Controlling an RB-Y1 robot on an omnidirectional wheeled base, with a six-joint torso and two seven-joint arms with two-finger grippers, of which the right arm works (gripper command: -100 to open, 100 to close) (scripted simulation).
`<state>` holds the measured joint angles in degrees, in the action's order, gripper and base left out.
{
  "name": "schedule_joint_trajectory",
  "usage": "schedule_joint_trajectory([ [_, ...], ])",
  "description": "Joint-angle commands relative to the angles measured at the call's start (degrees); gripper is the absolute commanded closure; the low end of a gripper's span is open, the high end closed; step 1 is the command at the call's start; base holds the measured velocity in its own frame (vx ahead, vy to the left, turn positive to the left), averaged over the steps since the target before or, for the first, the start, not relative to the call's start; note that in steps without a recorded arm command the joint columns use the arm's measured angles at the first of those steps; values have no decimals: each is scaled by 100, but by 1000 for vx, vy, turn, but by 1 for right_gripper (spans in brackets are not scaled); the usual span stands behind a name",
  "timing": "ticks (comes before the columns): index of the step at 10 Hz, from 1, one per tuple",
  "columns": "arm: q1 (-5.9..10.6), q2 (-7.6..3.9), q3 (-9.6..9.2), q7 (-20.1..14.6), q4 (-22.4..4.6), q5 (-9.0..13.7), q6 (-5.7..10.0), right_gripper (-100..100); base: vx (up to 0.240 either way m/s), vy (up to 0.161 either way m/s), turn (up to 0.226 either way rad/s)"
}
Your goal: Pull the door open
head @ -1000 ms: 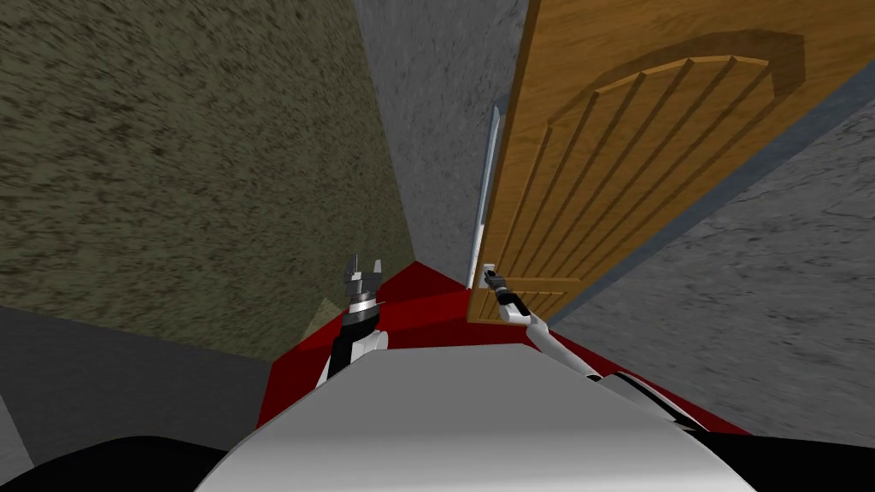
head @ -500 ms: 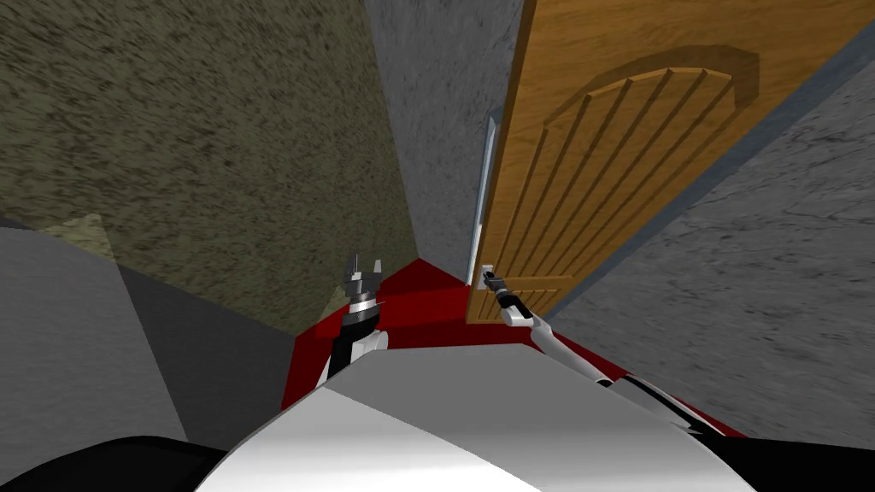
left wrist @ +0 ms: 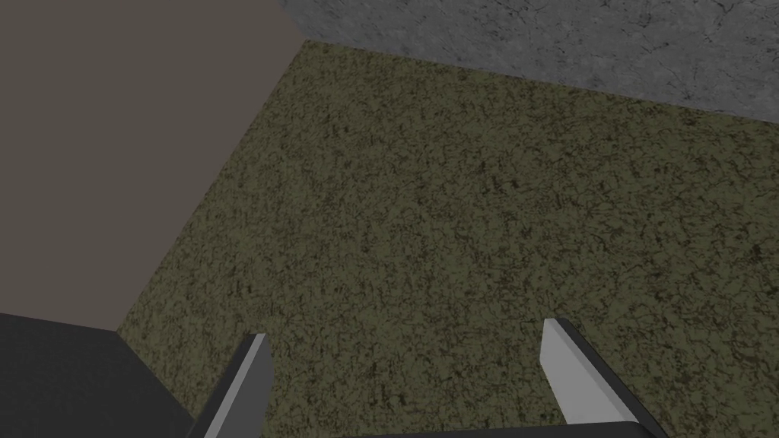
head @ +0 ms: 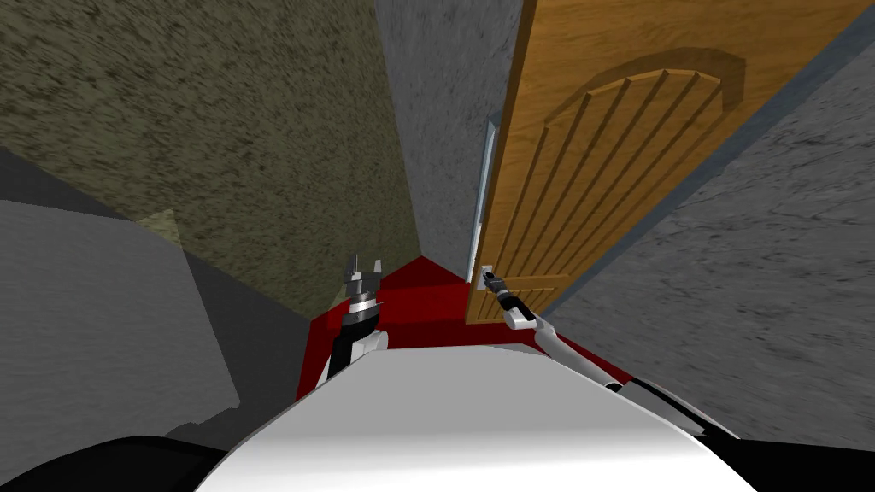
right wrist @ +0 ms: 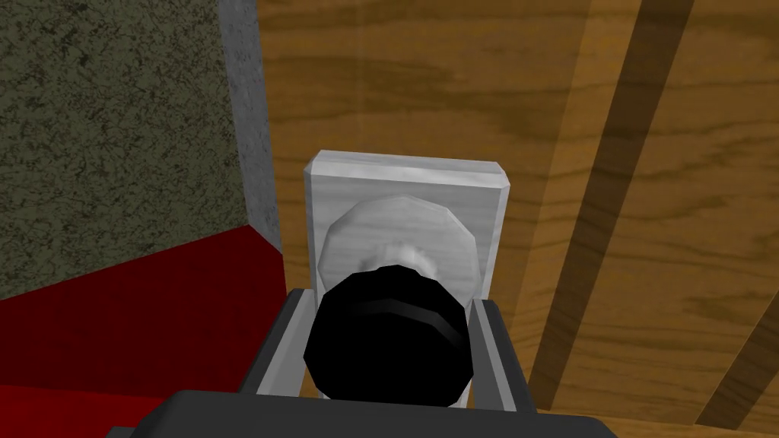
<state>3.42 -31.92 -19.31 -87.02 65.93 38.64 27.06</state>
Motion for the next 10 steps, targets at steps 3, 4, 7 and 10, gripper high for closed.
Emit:
schedule_joint_trajectory([
  [3,-101,-254,-256,-267,140,-51,150,100,-205,-91,99],
  [4,-123,-314,-314,-328,172,-63,184,100,-198,-105,99],
  [7,-202,-416,-418,-437,219,-102,237,100,-132,-67,83],
  [10,-304,-564,-494,-578,308,-149,350,100,-178,-84,122],
])
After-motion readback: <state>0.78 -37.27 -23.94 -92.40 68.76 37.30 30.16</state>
